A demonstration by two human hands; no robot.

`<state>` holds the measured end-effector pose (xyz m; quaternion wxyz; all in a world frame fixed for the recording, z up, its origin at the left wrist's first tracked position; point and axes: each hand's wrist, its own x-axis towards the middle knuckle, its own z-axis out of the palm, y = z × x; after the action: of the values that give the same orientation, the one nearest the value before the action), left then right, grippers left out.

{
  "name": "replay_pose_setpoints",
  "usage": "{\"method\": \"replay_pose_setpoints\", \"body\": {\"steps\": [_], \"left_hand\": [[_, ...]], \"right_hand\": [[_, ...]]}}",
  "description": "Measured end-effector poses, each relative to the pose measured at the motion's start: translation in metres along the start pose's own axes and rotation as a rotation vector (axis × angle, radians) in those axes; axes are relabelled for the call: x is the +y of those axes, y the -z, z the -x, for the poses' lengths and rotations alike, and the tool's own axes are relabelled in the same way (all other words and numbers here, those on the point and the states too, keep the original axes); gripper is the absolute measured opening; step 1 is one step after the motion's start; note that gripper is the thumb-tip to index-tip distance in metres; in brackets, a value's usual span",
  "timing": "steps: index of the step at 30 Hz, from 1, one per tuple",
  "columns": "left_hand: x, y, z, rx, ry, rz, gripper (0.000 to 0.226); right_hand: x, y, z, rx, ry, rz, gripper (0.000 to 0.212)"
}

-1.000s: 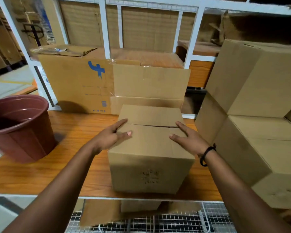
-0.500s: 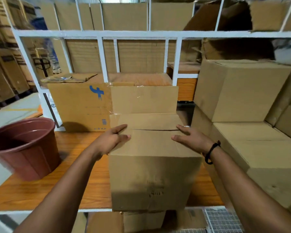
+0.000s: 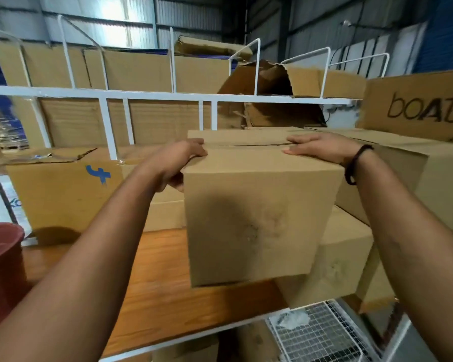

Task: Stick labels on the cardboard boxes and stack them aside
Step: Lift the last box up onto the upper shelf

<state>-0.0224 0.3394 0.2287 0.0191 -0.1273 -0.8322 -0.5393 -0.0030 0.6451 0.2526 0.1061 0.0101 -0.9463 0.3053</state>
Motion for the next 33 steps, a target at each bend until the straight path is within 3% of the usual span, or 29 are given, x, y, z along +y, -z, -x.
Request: {"method": "replay_pose_setpoints", "body": {"steps": [2,5,7,10,12,15,19,22,26,29,33], "left_hand": [[0.013,-0.025,-0.004,-0.038,0.002,0.025,0.036],[0.028,-0.066,-0.019,-0.053,-0.020,0.043,0.008],[0.039,-0.095,-0.034,-0.036,-0.019,0.073,0.005],[0.053,-0.139,-0.059,-0.051,0.002,0.128,0.019],[0.059,-0.167,-0.072,-0.073,0.014,0.147,0.021],[0.064,-0.202,-0.093,-0.082,-0.047,0.081,0.007],[0.068,-0.236,-0.116,-0.061,-0.065,0.069,0.018],[0.068,-0.250,-0.133,-0.038,-0.055,0.040,0.007],[0.065,-0.258,-0.146,-0.015,-0.052,0.027,0.039],[0.051,-0.263,-0.146,0.035,-0.079,0.084,0.060],[0.006,-0.270,-0.127,0.250,-0.423,0.006,0.073]], "right_hand": [[0.020,0.022,0.002,0.015,-0.036,0.043,0.069],[0.054,0.052,-0.001,0.010,-0.078,0.101,0.082],[0.080,0.073,-0.008,0.017,-0.102,0.122,0.084],[0.119,0.103,-0.028,0.017,-0.138,0.135,0.064],[0.144,0.118,-0.042,0.002,-0.151,0.177,0.062],[0.174,0.133,-0.062,0.004,-0.160,0.175,0.060],[0.201,0.143,-0.086,-0.011,-0.135,0.183,0.061],[0.215,0.145,-0.101,-0.036,-0.113,0.236,0.054],[0.219,0.145,-0.114,-0.016,-0.084,0.267,0.050],[0.220,0.141,-0.114,0.097,-0.021,0.313,0.050],[0.213,0.130,-0.081,0.201,0.193,0.136,0.048]]}}
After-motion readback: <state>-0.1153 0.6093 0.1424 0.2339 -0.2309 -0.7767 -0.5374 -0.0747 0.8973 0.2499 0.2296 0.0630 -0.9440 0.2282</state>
